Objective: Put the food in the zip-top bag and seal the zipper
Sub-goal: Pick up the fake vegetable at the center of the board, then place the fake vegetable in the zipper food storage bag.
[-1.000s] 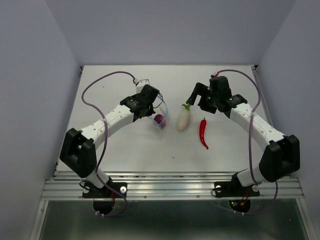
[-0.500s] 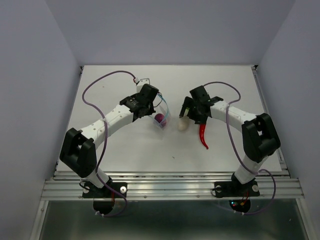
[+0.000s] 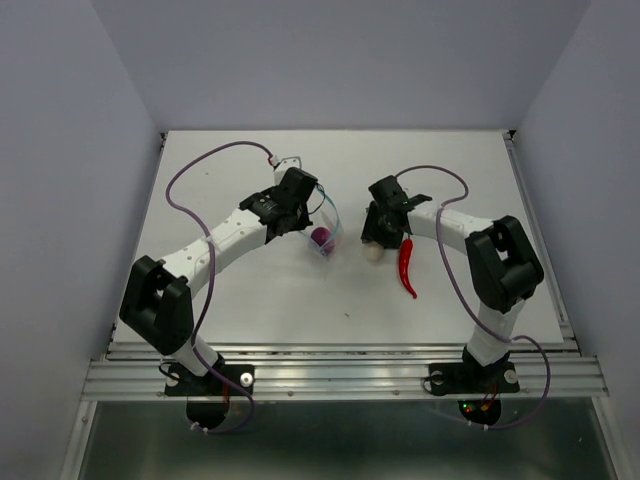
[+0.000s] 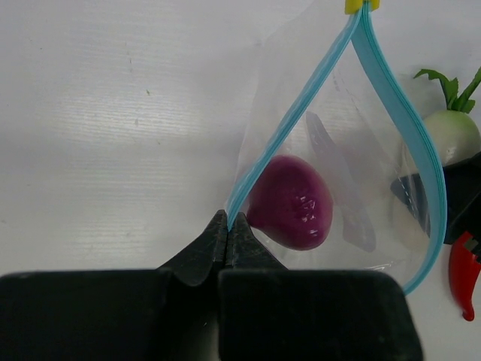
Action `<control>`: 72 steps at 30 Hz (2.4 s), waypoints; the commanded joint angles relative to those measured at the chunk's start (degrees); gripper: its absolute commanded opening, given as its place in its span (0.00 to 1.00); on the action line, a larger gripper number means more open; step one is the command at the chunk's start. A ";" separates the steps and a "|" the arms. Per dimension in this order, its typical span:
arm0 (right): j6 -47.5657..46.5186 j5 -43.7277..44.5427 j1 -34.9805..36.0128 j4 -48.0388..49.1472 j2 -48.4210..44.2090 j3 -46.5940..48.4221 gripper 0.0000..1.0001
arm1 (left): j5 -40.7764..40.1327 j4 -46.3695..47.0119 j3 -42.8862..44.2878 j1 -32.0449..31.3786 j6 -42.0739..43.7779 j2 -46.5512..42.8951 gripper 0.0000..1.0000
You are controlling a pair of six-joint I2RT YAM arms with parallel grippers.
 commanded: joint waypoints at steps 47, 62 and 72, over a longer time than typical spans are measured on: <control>-1.99 6.95 15.48 6.39 -6.46 13.04 0.57 | 9.64 4.74 1.95 0.10 -5.54 -4.56 0.00; -1.90 9.32 13.99 7.36 -11.46 9.52 0.56 | 10.17 6.60 -0.33 0.19 -5.10 -10.01 0.00; -5.85 1.24 12.40 12.98 -14.37 8.64 0.56 | 11.32 6.78 0.19 0.19 -5.45 -9.49 0.00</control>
